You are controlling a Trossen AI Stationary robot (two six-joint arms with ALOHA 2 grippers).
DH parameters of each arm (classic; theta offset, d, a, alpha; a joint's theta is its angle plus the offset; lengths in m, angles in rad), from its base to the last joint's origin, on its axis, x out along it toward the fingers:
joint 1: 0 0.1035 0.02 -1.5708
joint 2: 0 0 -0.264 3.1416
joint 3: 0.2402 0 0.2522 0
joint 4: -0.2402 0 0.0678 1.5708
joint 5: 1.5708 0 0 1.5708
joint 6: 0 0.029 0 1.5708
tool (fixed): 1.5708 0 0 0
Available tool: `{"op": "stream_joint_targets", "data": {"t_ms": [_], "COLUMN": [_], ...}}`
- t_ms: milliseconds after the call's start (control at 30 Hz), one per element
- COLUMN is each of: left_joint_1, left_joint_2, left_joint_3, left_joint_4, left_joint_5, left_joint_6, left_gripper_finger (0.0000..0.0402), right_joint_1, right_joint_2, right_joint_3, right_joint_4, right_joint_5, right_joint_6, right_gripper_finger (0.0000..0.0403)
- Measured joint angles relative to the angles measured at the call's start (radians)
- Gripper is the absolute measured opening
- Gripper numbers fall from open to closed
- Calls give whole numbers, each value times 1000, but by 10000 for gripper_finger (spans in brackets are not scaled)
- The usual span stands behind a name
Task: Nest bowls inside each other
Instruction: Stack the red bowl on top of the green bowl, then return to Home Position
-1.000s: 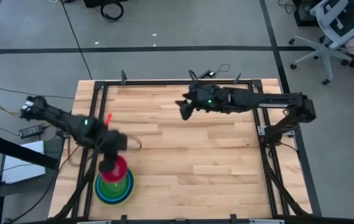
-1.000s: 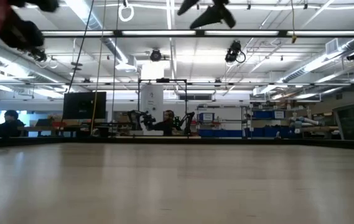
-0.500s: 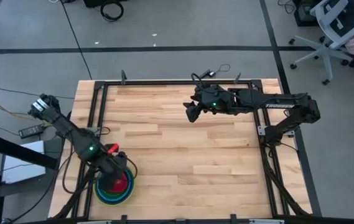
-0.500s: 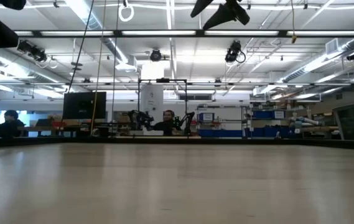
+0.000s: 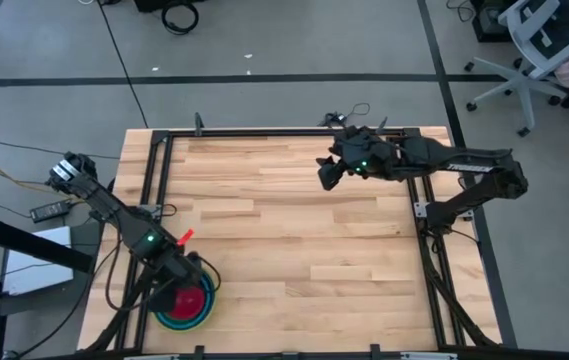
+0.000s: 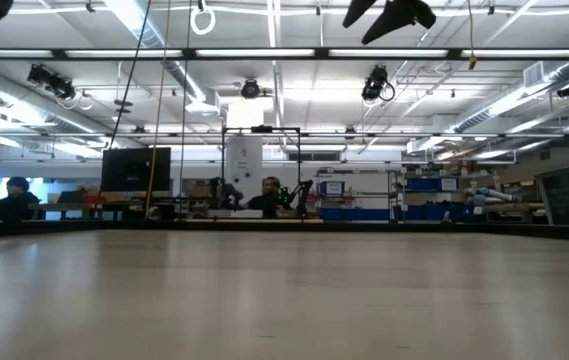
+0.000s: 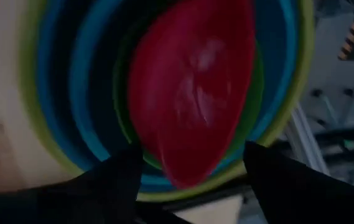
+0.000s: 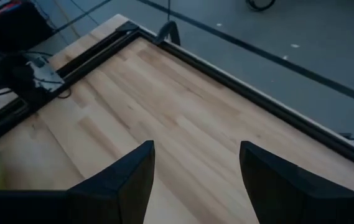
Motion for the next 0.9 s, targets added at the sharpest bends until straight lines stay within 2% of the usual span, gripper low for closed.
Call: {"op": "stream_joint_targets", "data": {"t_ms": [67, 167, 333, 467, 567, 667, 733, 833, 900], "left_joint_1": [9, 39, 102, 142, 183, 245, 309, 422, 479], "left_joint_2": [3, -10, -71, -133, -185, -246, -289, -324, -333], "left_joint_3": [0, 1, 45, 93, 140, 171, 171, 149, 114], "left_joint_4": [-2, -44, -129, -152, -112, 16, 168, 418, 573], "left_joint_5": [46, 47, -12, -186, -419, -673, -767, -769, -733], "left_joint_6": [6, -8, -19, -19, 1, 95, 206, 356, 393], "left_gripper_finger": [267, 250, 234, 233, 230, 208, 182, 134, 99], "right_joint_1": [0, 0, -19, -31, -21, -2, 8, 20, 38], "right_joint_2": [-15, -34, -41, -53, -75, -110, -142, -191, -217], "right_joint_3": [0, 0, 0, 0, 0, -19, -67, -184, -278], "right_joint_4": [-19, -31, -34, -29, 12, 120, 234, 449, 622], "right_joint_5": [13, 31, 32, 32, 9, -77, -153, -327, -455], "right_joint_6": [3, 4, -6, -29, -91, -176, -221, -266, -248], "right_gripper_finger": [237, 237, 237, 235, 225, 197, 166, 105, 59]}}
